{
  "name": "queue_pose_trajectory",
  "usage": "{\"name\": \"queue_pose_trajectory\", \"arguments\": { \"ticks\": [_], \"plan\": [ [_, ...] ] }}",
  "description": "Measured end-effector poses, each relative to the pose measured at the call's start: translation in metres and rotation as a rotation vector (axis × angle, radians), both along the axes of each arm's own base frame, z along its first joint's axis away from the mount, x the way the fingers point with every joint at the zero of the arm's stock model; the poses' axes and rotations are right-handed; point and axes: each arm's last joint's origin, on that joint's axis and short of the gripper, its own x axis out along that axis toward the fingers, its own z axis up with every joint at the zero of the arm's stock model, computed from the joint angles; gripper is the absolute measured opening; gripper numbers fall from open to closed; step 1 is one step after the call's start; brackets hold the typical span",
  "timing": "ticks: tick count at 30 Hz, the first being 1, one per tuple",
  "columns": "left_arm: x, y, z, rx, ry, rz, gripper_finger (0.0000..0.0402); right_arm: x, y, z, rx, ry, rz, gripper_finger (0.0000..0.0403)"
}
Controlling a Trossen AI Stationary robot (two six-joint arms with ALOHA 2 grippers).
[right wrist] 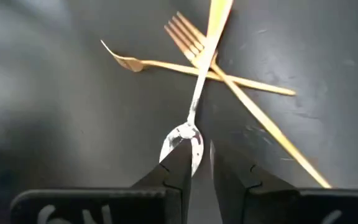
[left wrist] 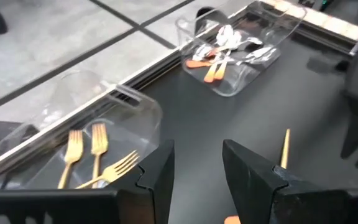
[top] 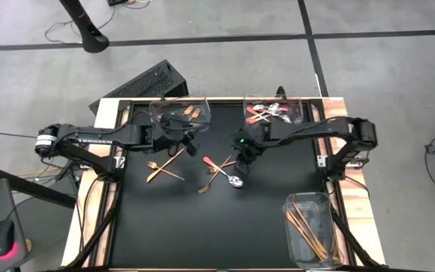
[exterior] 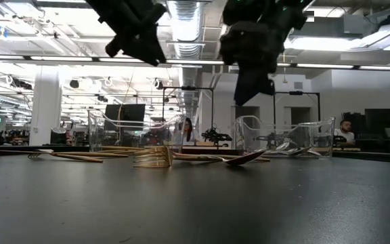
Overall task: Sort silverware by color (type)
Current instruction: Put the orange spoon into the top right transparent bin
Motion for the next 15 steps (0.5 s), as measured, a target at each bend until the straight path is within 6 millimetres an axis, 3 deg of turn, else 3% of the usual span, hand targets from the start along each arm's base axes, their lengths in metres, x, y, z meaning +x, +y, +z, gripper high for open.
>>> {"name": "queue_pose_trajectory", "arguments": {
  "ticks": [10,15],
  "plan": [
    [-0.027,0.005,0.015,0.001,0.033,-0.031,0.0123,0.035,0.024,-0.053,0.062,0.038,-0.013,0.0083],
    [-0.036,0.004,0.021,0.044,0.071,-0.058,0.0123,0.048,0.036,-0.078,-0.025,0.028,-0.019,0.0083]
  ]
}}
